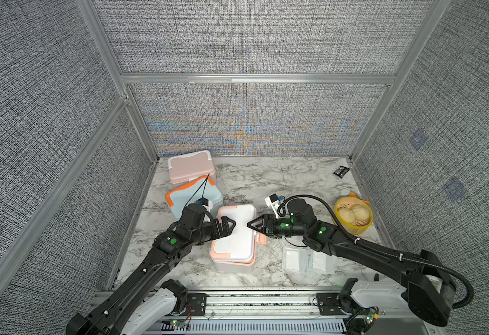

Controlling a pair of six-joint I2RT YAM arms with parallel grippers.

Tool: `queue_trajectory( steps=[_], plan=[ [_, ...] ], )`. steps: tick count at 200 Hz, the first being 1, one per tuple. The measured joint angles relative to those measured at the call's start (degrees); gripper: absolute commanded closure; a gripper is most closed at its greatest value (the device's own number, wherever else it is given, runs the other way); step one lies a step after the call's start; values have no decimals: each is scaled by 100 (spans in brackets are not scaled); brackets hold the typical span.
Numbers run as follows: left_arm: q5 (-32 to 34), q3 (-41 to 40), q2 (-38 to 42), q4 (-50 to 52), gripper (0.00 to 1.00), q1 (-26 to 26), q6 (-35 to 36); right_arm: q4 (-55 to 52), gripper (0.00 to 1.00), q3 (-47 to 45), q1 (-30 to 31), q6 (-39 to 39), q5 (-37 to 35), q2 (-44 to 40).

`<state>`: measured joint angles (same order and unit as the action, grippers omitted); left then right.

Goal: Open first aid kits and take out gauze
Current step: Open the lid of the first aid kit.

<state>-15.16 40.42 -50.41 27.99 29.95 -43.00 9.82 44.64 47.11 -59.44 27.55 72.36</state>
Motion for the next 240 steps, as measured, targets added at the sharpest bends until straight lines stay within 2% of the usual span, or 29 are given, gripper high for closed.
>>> queue_trajectory(
  steps=[96, 174, 215, 240],
  plan=[
    [-192, 1657, 236, 1259, 0, -535, 636, -24, 40, 953, 157, -4, 330, 302],
    [-118, 3062, 240, 2326, 0, -774, 1167, -168, 40, 2459, 710, 238, 509, 1333],
    [229, 3919, 219, 2872, 0, -798, 1453, -365, 40, 3246, 960, 400, 608, 2055],
    [468, 4240, 243, 3136, 0, -798, 1589, -483, 33, 3681, 1040, 529, 656, 2479]
  ],
)
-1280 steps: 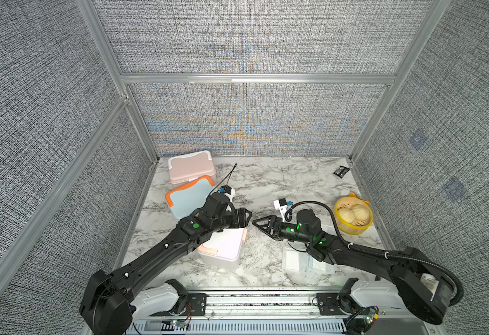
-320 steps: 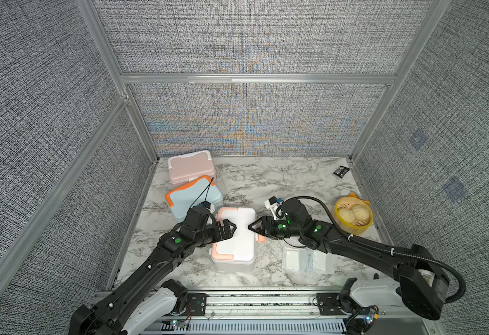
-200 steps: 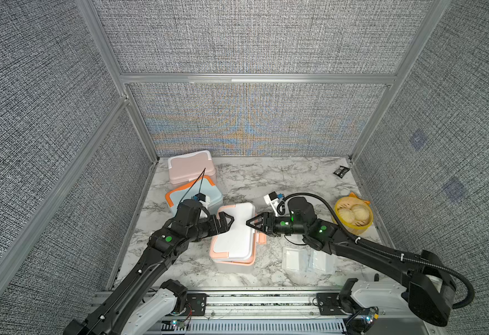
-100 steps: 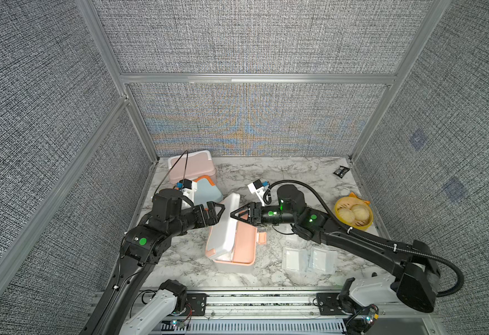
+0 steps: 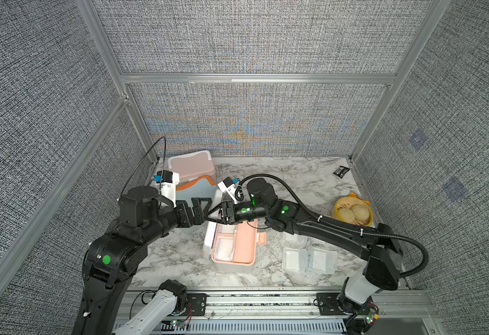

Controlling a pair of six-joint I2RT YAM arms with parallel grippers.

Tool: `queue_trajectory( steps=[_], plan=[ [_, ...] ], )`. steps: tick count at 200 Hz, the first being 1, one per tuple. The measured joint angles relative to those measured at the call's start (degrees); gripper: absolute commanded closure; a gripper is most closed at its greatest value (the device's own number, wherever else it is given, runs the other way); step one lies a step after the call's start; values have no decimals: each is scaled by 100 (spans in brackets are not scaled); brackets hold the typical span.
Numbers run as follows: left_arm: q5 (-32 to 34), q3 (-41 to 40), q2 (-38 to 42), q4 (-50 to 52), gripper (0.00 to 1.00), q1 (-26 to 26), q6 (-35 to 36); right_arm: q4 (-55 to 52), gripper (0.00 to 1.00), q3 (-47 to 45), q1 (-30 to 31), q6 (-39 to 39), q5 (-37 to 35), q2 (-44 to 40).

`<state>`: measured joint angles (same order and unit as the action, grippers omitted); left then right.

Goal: Open first aid kits and take out gauze
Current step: Open the lid of the first aid kit.

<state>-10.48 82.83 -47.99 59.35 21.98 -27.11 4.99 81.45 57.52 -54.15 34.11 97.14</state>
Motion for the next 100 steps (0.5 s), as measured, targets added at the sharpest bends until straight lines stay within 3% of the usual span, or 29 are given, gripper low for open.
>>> queue_trajectory(
  steps=[46, 85, 100],
  plan=[
    [424, 20, 52, 275, 1, 0, 120, -354, 23, 610, 101, 234, 61, 494],
    [850, -485, 177, 374, 1, -4, 118, -763, 4, 501, 98, 616, -92, 138],
    [968, -667, 170, 367, 0, -7, 90, -874, 1, 369, 92, 769, -153, -48]
  ],
)
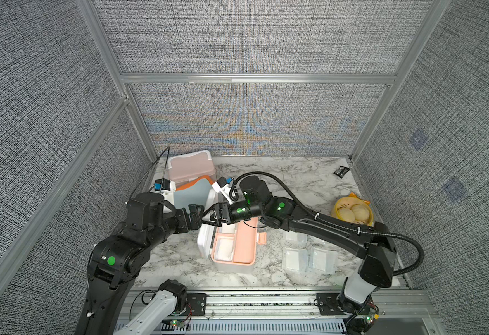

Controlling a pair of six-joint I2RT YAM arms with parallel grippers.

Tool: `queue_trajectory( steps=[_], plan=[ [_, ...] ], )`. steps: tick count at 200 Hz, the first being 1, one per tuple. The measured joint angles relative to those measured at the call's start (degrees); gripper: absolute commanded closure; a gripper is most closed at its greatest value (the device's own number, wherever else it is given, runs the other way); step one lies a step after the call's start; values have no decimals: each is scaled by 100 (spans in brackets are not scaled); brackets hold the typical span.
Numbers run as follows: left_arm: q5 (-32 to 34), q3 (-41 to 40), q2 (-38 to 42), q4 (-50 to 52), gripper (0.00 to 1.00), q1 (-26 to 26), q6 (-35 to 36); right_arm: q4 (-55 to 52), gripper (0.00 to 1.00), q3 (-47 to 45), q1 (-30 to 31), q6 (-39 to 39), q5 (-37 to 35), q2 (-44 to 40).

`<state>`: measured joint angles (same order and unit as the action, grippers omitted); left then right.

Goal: Open first aid kits and take out gauze
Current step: Open the lid of the first aid kit.

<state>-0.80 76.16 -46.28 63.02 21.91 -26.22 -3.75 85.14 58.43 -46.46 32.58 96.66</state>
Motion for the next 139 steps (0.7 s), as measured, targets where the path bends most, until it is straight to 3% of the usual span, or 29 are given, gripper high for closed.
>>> queue_trajectory(
  steps=[72, 104, 139],
  plan=[
    [267, -295, 153, 2, 1, -31, -85, -22, 1, -1300, -243, 175, -352, -979],
    [-302, -376, -20, -129, 0, -31, 37, -20, 1, -1836, -444, 127, -645, -1379],
    [-905, -577, -328, -321, 1, -31, 175, -334, 1, -1989, -560, -144, -1491, -1613]
  ],
)
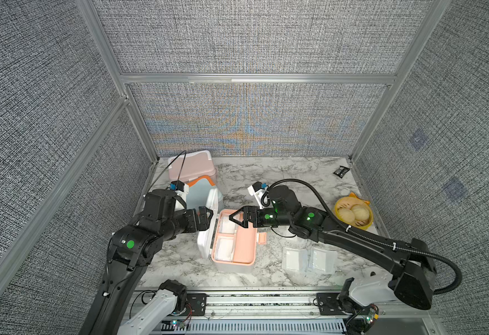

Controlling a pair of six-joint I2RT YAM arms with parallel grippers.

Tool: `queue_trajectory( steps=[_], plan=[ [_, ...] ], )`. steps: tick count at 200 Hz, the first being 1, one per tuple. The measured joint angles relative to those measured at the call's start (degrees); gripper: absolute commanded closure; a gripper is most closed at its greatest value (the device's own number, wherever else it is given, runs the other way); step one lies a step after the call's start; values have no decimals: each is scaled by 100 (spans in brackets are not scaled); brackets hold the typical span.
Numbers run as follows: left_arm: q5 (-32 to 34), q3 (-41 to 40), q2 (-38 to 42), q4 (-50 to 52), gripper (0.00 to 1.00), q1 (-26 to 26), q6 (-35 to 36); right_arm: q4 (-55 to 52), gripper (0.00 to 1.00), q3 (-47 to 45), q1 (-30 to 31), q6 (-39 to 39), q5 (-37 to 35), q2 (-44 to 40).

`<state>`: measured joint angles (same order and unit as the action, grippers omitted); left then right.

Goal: Open first aid kits and take out gauze
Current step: Open the lid of the first aid kit, then pick up the gauze from the first aid kit.

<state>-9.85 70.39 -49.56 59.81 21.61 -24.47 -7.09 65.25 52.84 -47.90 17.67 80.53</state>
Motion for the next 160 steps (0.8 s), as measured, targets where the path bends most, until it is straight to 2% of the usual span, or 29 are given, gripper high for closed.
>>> queue_trajectory(
  steps=[32, 70, 122, 160],
  plan=[
    [-9, -197, -131, -76, 0, 0, 50, -166, 1, -48, -74, -37, -389, -96],
    [776, -409, -129, -11, 1, -4, 0, -120, 1, -160, -302, 46, -216, -85],
    [1427, -551, -153, 68, 1, -214, -216, -540, 25, 173, -326, 39, -179, 251],
    [1412, -557, -4, 70, 1, -345, -216, -1102, 30, 715, -122, 24, -457, 715]
  ],
)
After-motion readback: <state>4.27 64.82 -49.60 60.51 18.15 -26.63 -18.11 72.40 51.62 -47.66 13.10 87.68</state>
